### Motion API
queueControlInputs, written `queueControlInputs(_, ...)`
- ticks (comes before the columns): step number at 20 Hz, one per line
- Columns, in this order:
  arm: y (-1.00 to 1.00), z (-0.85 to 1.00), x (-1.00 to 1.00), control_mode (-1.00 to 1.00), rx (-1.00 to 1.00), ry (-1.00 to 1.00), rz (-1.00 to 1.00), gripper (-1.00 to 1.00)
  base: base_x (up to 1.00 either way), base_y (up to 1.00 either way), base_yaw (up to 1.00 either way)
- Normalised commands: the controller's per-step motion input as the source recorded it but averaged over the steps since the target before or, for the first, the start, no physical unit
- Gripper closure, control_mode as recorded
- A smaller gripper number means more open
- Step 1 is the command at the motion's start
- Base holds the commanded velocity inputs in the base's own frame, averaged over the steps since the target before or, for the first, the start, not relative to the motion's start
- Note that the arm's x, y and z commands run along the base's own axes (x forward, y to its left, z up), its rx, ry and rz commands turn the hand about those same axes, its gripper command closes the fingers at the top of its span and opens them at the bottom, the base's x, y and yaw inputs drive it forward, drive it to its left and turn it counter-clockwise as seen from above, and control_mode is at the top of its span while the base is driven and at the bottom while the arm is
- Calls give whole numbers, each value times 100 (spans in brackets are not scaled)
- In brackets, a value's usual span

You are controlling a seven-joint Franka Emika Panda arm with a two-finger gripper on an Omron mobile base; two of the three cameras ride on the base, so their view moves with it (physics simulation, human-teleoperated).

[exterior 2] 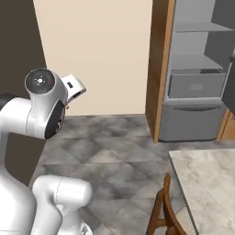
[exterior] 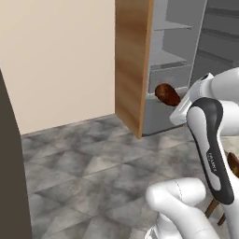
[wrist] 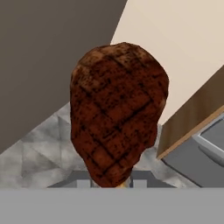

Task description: Take the cheese, steak, and lemon wedge from the fridge and place them on the plate on the dining counter to create an appetizer plate.

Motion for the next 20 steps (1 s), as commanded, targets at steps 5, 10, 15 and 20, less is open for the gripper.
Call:
queueControlInputs(5,0,0,0,100,0,0,0,100,-96,5,-27)
queueControlInputs(10,0,0,0,100,0,0,0,100,-44,56,-57)
queueControlInputs(15,0,0,0,100,0,0,0,100,-24,54,-62)
queueControlInputs(20,0,0,0,100,0,0,0,100,-7,-23,-58)
